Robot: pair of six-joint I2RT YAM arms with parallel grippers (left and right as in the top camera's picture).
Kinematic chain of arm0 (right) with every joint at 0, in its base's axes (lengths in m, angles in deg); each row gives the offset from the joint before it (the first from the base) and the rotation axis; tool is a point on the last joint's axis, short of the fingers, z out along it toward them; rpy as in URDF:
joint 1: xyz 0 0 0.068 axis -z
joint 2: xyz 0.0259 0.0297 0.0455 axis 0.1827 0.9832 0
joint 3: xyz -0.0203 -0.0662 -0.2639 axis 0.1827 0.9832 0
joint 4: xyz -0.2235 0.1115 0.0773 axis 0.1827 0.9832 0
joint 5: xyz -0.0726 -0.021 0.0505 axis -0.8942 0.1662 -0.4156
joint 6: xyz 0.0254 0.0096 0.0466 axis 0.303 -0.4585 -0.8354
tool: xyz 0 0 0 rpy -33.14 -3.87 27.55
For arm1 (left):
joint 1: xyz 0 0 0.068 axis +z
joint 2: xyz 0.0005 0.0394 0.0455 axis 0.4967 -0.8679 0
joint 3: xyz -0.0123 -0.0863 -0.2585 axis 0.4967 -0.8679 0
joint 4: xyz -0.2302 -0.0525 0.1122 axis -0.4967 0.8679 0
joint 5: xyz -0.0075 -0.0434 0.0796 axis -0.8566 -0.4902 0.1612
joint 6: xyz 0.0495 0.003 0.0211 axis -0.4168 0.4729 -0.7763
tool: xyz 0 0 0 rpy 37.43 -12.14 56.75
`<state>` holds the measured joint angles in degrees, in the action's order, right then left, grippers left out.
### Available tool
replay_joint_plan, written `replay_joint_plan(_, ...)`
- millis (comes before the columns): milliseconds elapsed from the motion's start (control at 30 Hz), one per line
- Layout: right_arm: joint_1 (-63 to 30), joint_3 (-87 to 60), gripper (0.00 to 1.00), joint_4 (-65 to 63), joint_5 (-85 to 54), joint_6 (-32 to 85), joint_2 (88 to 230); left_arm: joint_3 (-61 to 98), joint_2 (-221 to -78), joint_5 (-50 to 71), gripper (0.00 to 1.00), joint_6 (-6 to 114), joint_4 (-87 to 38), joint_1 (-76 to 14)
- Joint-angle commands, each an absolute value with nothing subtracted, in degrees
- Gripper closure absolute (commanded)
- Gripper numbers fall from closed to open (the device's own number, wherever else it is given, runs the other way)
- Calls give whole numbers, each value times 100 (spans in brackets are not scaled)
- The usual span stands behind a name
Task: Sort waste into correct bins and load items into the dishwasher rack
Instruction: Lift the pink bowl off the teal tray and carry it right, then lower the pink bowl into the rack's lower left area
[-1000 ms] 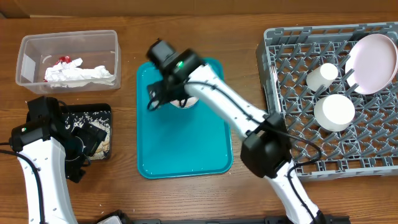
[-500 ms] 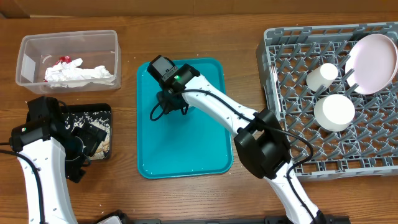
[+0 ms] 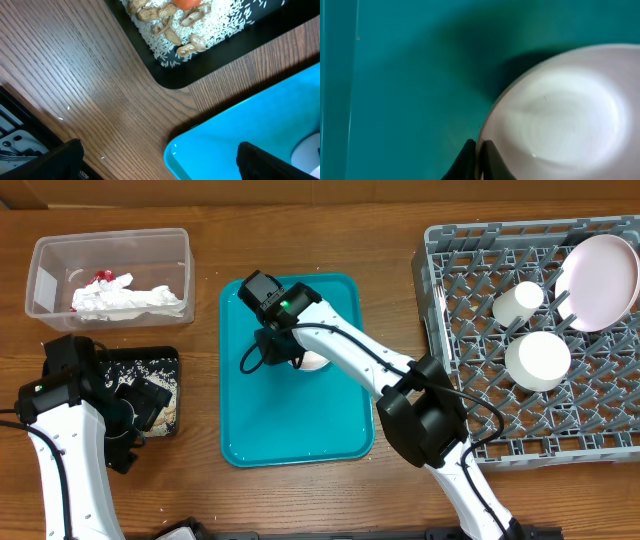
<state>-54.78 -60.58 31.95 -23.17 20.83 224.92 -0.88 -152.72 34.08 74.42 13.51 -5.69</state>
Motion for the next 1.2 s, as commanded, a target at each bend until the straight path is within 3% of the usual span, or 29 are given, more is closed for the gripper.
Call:
replay_joint_plan(0, -5449, -6366, 96, 3435, -2103, 1663, 22405, -96, -15266, 3408, 0, 7370, 1347, -564)
replay_joint_plan(233, -5191, -6642, 96, 4369, -1821, 1025, 21583, -96, -15266, 3408, 0, 7370, 1347, -564)
replay_joint_plan(533, -4051, -6637, 96, 5829, -2256, 761, 20046, -96, -15266, 3408, 0, 7370, 1347, -564)
replay_joint_plan(933, -1325, -6624, 96, 6323, 402, 2689, 18999, -96, -15266, 3408, 0, 7370, 1347, -564)
replay_joint_plan(1167, 459, -5702, 96, 6323, 2050, 4022, 18510, -96, -15266, 3408, 0, 7370, 1347, -564)
